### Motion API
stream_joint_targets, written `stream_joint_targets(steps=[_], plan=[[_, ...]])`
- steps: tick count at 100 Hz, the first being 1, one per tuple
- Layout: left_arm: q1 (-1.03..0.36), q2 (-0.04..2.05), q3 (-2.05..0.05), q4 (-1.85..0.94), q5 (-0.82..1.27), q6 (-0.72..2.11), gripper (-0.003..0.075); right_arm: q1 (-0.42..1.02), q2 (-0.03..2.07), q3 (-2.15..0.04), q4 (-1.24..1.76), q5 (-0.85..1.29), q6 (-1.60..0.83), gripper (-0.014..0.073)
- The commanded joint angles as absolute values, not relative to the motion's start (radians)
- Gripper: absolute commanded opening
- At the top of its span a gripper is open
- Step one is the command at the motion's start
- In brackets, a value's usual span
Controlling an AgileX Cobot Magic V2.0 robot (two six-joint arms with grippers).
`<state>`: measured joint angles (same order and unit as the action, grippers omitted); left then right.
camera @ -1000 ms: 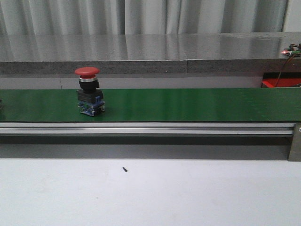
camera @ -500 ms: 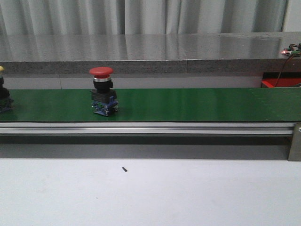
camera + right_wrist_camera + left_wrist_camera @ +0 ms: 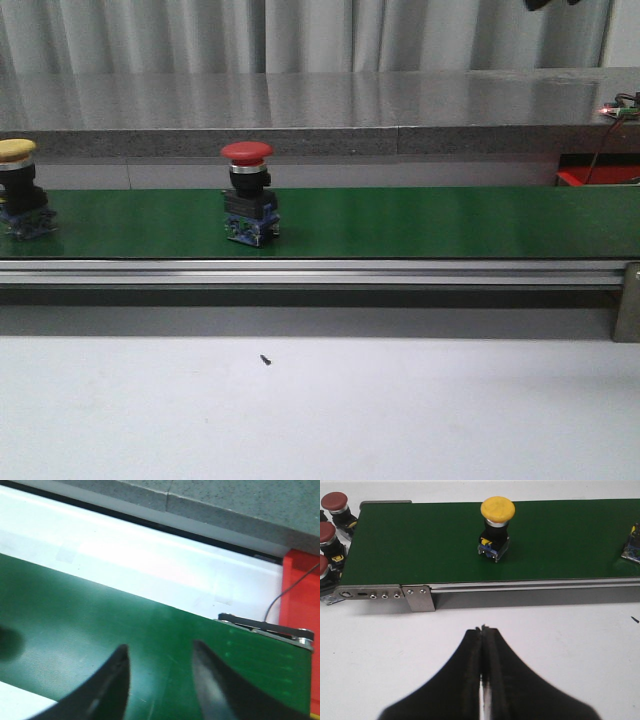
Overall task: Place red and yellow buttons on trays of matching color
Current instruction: 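Move the right gripper above the red button riding the belt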
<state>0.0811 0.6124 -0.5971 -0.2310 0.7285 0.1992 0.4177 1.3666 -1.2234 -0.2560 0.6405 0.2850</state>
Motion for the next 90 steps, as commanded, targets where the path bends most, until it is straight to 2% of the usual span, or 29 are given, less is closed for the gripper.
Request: stream_joint_targets(steps=[1, 6, 43, 90], plan=[[0.074, 0.613, -0.622, -0.251, 0.663, 0.192, -0.0020, 0.454, 1.384, -1.323, -0.261, 0.667, 0.242, 0.0577], [0.074, 0.613, -0.622, -0.251, 0.663, 0.192, -0.0020, 0.476, 1.415, -1.366, -0.239, 0.713, 0.203, 0.0610], [0.074, 0.613, -0.622, -0.251, 0.663, 0.192, -0.0020, 0.516, 1.672, -1.680, 0.152, 1.039, -0.224, 0.0569], [0.074, 0.613, -0.622, -0.251, 0.663, 0.192, -0.0020, 0.554, 1.818, -1.720, 0.161, 1.055, -0.370, 0.0566]])
